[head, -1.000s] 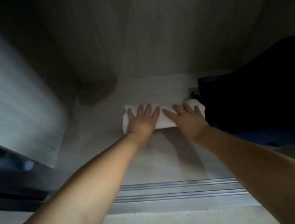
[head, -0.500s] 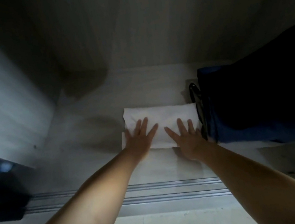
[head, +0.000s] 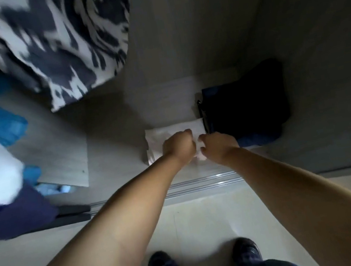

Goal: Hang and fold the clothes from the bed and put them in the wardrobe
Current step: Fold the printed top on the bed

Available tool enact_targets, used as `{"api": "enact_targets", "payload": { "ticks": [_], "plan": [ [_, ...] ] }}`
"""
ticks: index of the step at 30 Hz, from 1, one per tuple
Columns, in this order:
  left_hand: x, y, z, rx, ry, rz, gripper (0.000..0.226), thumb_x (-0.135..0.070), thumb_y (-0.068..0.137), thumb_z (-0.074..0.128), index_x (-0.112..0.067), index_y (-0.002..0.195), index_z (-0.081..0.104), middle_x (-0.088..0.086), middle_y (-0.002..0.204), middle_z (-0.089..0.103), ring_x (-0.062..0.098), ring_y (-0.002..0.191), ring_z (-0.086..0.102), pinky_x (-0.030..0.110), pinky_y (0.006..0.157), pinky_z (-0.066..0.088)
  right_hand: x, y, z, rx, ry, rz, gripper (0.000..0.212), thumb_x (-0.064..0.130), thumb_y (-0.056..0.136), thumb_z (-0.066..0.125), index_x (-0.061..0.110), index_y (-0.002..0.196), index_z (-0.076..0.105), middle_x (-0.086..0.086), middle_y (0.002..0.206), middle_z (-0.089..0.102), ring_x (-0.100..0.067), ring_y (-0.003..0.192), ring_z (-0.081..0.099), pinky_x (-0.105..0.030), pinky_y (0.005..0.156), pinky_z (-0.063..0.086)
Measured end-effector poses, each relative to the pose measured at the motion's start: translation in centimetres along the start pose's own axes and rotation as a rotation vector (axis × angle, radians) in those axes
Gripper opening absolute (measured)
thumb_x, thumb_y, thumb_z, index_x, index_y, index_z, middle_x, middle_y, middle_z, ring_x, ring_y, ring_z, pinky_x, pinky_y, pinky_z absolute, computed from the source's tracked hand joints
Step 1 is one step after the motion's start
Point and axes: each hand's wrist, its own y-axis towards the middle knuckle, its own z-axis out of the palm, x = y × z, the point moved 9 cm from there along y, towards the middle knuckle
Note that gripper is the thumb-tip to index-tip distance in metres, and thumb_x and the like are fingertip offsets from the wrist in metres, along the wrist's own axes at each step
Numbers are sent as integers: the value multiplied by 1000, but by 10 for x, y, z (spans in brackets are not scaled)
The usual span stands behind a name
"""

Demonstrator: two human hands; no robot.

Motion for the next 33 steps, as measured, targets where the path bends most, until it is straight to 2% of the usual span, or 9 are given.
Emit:
{"api": "enact_targets", "payload": {
  "ticks": [8,11,14,17,19,22,25,28,33],
  "plan": [
    [-88,-85,-120,93,29,19,27,-21,90,48,-19,114,60,9,120,62,30,109,59,28,77,42,-18,-136,-131,-2,100,154,32,29,99,43,19,126,58,-10,127,59,-30,116,56,-33,90,48],
    [-123,-116,-163,86,28,58,18,-21,92,48,-15,104,58,13,111,63,31,102,61,29,69,42,-19,-184,-179,-31,171,202,32,35,96,47,19,121,60,-9,124,61,-30,112,58,-31,85,47],
    [-158,-153,-201,74,28,140,14,-18,93,45,-15,100,57,14,107,64,33,95,60,28,61,34,-24,-238,-219,-69,181,272,30,33,95,50,20,120,61,-8,121,63,-30,108,60,-30,81,47],
    [-196,-193,-233,79,9,219,20,-17,91,46,-18,105,62,10,111,65,32,100,61,30,76,48,-33,-301,-253,-124,171,352,29,29,94,47,20,117,64,-9,118,64,-30,105,62,-30,79,47],
    [-228,-217,-252,82,-5,302,21,-14,90,46,-18,100,64,9,107,67,32,97,63,35,82,52,-44,-345,-272,-165,148,410,29,26,93,44,19,112,65,-10,115,65,-31,103,62,-30,73,44],
    [-280,-247,-264,119,65,441,23,-14,89,42,-20,97,63,7,103,67,30,92,61,32,76,49,-71,-409,-282,-180,154,513,29,23,93,42,17,109,66,-10,112,66,-31,101,63,-29,70,42],
    [-337,-275,-258,172,162,559,27,-12,88,39,-22,99,62,6,106,65,29,93,58,28,70,39,-109,-472,-284,-177,183,632,29,25,94,44,18,114,64,-8,115,64,-30,104,62,-30,74,45],
    [-399,-307,-244,200,238,684,30,-11,88,39,-21,103,63,8,114,63,31,103,57,29,76,39,-149,-534,-280,-170,222,756,29,23,92,45,17,113,64,-7,116,63,-29,104,61,-31,80,47],
    [-513,-360,-215,213,293,845,30,-12,88,40,-18,106,63,8,121,62,30,109,56,30,81,40,-214,-633,-266,-207,216,862,30,25,96,42,14,114,63,-5,116,63,-27,104,61,-35,82,51]
  ]
}}
